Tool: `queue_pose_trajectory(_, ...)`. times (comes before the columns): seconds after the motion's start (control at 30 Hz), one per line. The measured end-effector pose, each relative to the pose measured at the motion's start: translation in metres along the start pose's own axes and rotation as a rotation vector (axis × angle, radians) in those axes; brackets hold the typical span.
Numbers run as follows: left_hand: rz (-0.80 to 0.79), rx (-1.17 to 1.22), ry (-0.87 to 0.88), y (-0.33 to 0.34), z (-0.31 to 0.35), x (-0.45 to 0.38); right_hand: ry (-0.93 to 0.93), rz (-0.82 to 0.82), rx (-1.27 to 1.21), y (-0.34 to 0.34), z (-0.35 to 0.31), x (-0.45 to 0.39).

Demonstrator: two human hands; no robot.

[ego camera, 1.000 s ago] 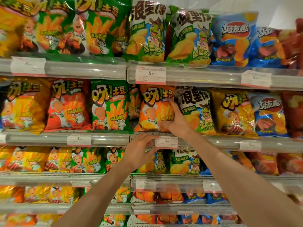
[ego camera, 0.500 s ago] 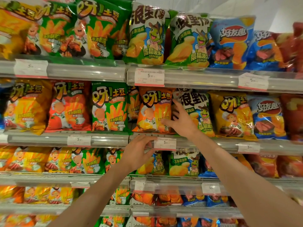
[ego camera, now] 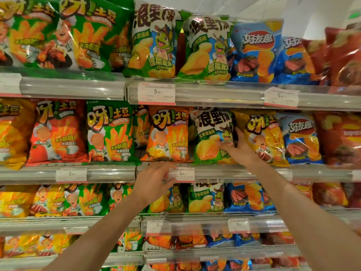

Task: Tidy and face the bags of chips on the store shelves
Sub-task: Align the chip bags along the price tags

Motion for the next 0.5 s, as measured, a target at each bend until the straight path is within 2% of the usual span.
queue_pose_trajectory(0.17, 0.023, -0.003, 0.010, 0.001, -0.001, 0.000, 0.165, 0.017, -0.093, 0.007, 0.010, -0.020)
queue_pose_trajectory(0.33, 0.025, -0.015, 0.010, 0.001, -0.002, -0.001, 0.032, 0.120, -0.172, 0.013, 0.007, -0.025)
queue_pose_trajectory(0.5, 0.003, 0.008, 0.003, 0.002, -0.002, 0.000, -0.019, 0.094, -0.189, 0.020, 0.006, -0.027)
Point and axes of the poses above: each hand's wrist, its own x-axis away from the middle knuckle, its own y-axis out of the palm, z = x × y, the point moved 6 cm from there along -x, towards the middle knuckle, and after that the axes turned 7 degrees about -x, right-handed, at the moved point
